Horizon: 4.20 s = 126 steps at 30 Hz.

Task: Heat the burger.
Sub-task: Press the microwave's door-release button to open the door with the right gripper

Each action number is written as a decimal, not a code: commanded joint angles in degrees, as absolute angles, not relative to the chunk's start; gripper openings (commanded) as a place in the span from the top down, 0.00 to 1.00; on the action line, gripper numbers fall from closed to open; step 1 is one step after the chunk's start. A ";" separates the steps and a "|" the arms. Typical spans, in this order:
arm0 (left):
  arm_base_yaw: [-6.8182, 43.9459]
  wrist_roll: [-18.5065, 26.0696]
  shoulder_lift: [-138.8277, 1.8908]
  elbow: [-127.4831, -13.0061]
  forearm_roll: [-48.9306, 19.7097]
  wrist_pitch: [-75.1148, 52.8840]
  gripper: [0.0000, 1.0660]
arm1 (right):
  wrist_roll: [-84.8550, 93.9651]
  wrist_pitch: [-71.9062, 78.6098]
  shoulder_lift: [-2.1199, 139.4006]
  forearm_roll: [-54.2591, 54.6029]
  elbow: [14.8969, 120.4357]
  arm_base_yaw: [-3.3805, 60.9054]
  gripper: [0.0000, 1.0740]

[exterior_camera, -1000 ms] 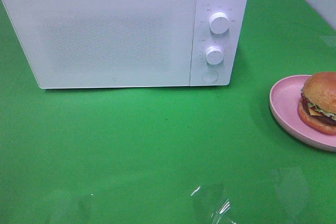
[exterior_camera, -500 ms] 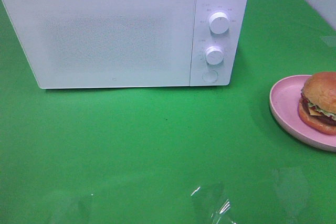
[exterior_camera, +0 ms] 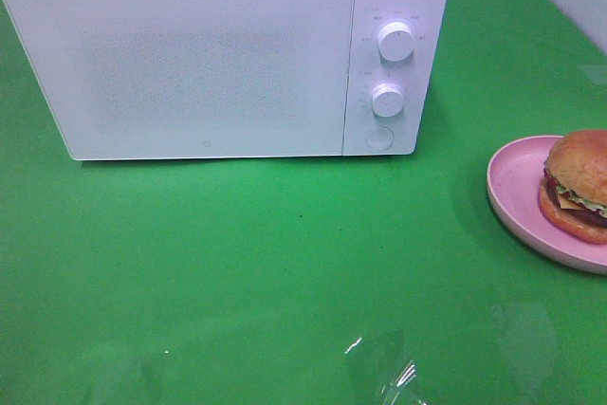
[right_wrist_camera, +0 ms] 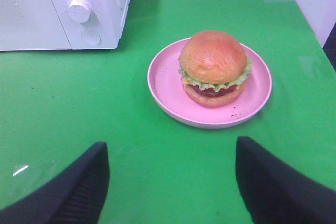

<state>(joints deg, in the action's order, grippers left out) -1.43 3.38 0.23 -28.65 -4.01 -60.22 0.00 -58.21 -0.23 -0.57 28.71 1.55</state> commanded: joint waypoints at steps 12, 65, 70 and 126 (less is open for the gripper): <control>-1.20 3.50 1.83 -28.53 -4.13 -59.47 1.00 | 0.92 -41.08 7.16 -0.86 30.31 1.55 0.40; -1.20 3.50 1.83 -28.53 -4.13 -59.47 1.00 | -0.40 21.72 84.22 -0.63 29.74 18.28 0.40; -1.20 3.50 1.83 -28.53 -4.13 -59.47 1.00 | -0.40 26.93 89.32 -0.63 29.74 24.35 0.40; -1.20 3.50 1.60 -28.53 -4.13 -59.47 1.00 | -56.04 45.49 119.00 14.50 47.10 27.73 1.00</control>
<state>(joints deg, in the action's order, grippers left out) -1.43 3.38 0.23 -28.65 -4.01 -60.22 -54.32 43.95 118.83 13.01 46.47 27.62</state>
